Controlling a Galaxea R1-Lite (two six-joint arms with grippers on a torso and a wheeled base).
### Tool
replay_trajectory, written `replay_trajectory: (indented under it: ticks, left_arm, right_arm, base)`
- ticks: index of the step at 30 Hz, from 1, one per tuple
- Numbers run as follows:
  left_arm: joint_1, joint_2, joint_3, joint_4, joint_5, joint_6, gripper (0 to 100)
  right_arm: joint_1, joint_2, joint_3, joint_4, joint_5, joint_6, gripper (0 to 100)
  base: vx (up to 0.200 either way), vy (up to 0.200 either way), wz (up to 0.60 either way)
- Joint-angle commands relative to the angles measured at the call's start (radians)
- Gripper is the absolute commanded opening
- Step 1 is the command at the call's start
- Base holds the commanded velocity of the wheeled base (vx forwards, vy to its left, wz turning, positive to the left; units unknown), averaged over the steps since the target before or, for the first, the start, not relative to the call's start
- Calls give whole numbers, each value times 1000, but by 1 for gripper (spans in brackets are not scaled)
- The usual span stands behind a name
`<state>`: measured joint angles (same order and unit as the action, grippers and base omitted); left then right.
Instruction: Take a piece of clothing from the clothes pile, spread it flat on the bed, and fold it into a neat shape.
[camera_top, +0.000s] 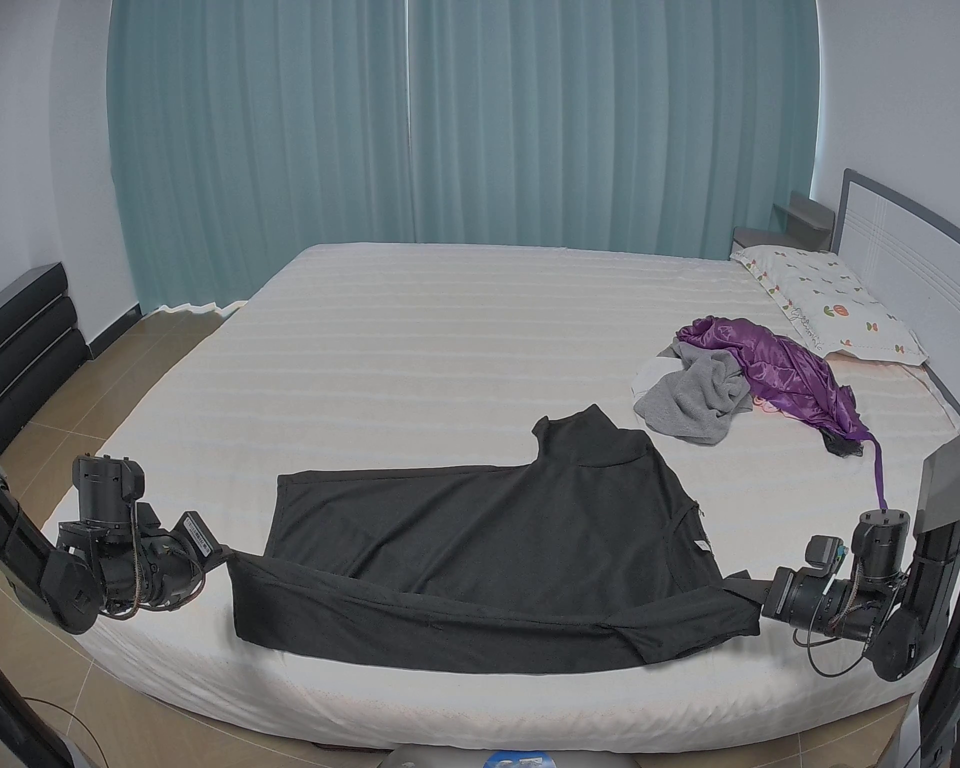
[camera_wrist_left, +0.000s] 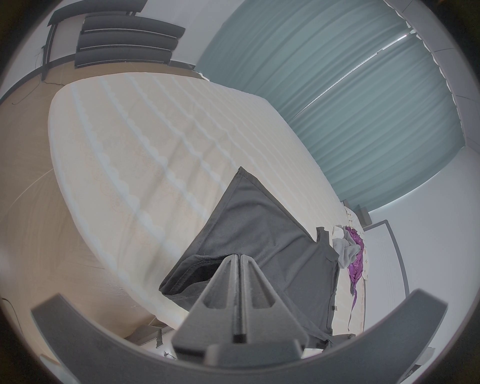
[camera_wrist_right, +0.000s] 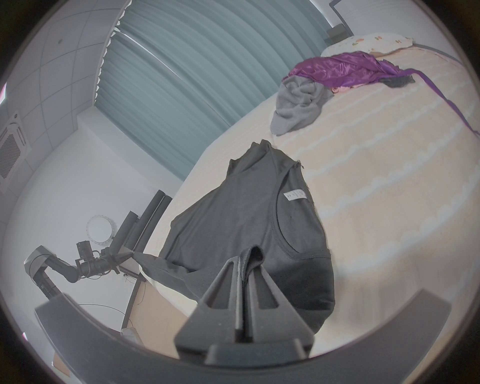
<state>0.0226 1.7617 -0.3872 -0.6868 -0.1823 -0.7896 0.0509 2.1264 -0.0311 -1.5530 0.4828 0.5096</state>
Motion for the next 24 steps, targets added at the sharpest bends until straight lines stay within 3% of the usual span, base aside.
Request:
replay_trajectory:
  ticks: [1, 5, 11, 24]
  left_arm:
    - [8, -28, 14, 0, 0, 0, 0]
    - [16, -54, 44, 0, 0, 0, 0]
    - [51, -53, 56, 0, -8, 0, 0]
    - [51, -56, 100, -2, -12, 4, 0]
  right_arm:
    - [-2, -72, 26, -13, 2, 3, 0]
    - [-2, -143, 31, 8, -6, 52, 0]
    - [-2, -177, 31, 60, -9, 55, 0]
    - [4, -269, 31, 211, -10, 46, 0]
  base:
    - [0, 0, 0]
    - [0, 0, 0]
    - [0, 0, 0]
    - [0, 0, 0]
